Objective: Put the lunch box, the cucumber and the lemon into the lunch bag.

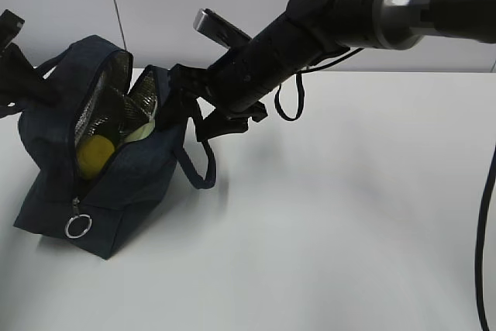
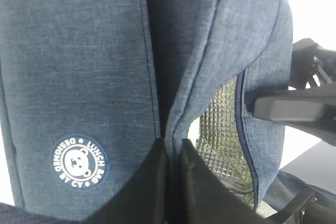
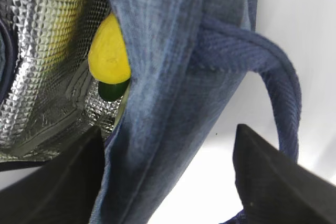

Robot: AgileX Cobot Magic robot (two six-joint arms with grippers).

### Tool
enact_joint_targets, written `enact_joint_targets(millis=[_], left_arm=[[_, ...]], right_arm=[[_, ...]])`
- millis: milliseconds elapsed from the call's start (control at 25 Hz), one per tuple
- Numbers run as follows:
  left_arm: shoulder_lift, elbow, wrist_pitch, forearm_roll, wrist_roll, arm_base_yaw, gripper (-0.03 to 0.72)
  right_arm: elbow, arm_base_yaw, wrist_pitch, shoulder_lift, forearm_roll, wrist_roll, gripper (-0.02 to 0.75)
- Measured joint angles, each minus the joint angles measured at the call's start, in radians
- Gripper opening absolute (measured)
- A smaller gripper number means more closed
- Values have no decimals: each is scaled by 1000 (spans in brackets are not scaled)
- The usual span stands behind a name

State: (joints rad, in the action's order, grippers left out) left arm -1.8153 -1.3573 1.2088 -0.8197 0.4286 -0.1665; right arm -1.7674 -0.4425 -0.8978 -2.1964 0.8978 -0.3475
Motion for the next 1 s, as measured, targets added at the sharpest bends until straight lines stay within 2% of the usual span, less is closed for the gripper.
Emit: enact_joint_targets(millis=[80, 560, 760, 1000], left_arm=[[0, 0, 0, 0, 0, 0, -7], [0, 0, 0, -13, 0, 0, -7], [0, 0, 0, -13, 0, 0, -7], [0, 0, -3, -9, 0, 11, -7]], right_arm=[[0, 0, -4, 0, 0, -2, 533], [0, 0, 0, 0, -2, -6, 210], [0, 0, 7, 0, -3, -6, 15], [0, 2, 5, 0, -17, -6, 1]])
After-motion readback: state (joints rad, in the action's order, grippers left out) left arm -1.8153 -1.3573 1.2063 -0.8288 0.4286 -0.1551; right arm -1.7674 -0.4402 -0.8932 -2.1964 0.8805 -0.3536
